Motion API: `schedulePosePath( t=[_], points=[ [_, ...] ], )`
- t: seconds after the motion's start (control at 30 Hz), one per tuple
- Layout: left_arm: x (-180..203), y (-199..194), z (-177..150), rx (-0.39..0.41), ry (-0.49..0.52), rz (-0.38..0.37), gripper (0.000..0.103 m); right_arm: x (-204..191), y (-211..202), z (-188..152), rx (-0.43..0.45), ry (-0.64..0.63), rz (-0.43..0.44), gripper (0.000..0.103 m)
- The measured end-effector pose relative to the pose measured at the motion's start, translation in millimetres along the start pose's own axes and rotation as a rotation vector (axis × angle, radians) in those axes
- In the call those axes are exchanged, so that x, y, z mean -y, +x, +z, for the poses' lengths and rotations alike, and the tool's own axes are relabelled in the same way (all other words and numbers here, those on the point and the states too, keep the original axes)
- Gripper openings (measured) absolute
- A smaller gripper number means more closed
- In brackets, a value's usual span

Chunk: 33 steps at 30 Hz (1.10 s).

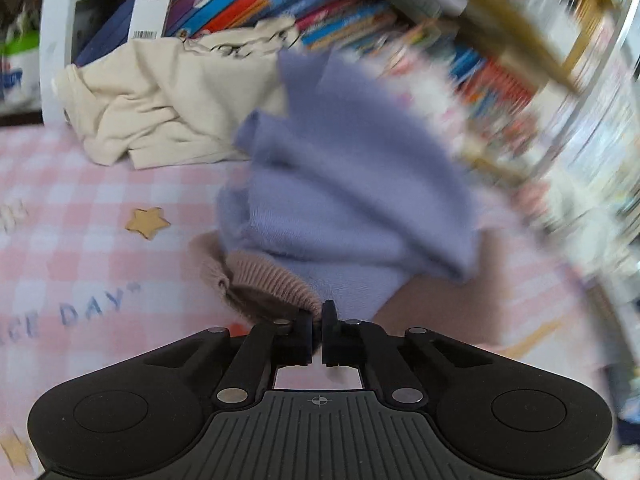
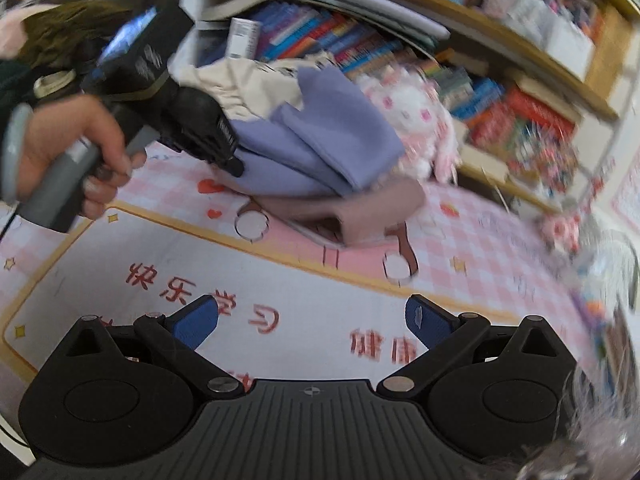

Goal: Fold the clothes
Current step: 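Grasp the lavender sleeve with the left gripper while the right gripper grasps the mauve collar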

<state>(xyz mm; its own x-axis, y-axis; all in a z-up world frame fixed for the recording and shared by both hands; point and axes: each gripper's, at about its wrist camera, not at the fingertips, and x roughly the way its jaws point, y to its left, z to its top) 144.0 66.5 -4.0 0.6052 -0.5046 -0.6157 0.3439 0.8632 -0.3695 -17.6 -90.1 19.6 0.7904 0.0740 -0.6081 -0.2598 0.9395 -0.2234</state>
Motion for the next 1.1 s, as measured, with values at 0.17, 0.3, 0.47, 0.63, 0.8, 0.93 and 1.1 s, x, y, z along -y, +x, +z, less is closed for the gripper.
schedulePosePath(
  t=[0.17,0.3,0.47,0.63,0.8,0.93,1.1],
  points=[
    [46.1,-57.8,-12.9,0.052,-0.073,-0.259,0.002,-2.6,4.2,5.6,0.046,-0.076,0.061,0.101],
    [93.5,-77.3,-24.9,0.067,-0.112,-0.391,0.002,8.7,3.6,4.0,0.082,-0.068,0.145,0.102],
    [131.7,-65.3,-34.9,0.051,-0.132,-0.395,0.002,38.5,-2.3,-8.4,0.094,-0.029,0.185,0.102],
    [142.7,-55.0,-40.2,0.069,-0.152,-0.29,0.003,73.2,-1.5,-24.3,0.026,-0.013,0.245,0.067],
    [140.8,-63.7,-51.3,0.102,-0.139,-0.192,0.009,93.3,-5.7,-36.9,-0.008,-0.078,0.33,0.022],
    [148.4,-80.2,-70.5,0.12,-0.039,-0.092,0.023,104.6,-19.0,-46.3,0.002,-0.128,0.401,0.017],
    [168.2,-99.5,-113.2,0.135,0.148,0.063,0.041,145.0,-34.7,-25.6,0.061,-0.053,0.446,0.015]
  ],
)
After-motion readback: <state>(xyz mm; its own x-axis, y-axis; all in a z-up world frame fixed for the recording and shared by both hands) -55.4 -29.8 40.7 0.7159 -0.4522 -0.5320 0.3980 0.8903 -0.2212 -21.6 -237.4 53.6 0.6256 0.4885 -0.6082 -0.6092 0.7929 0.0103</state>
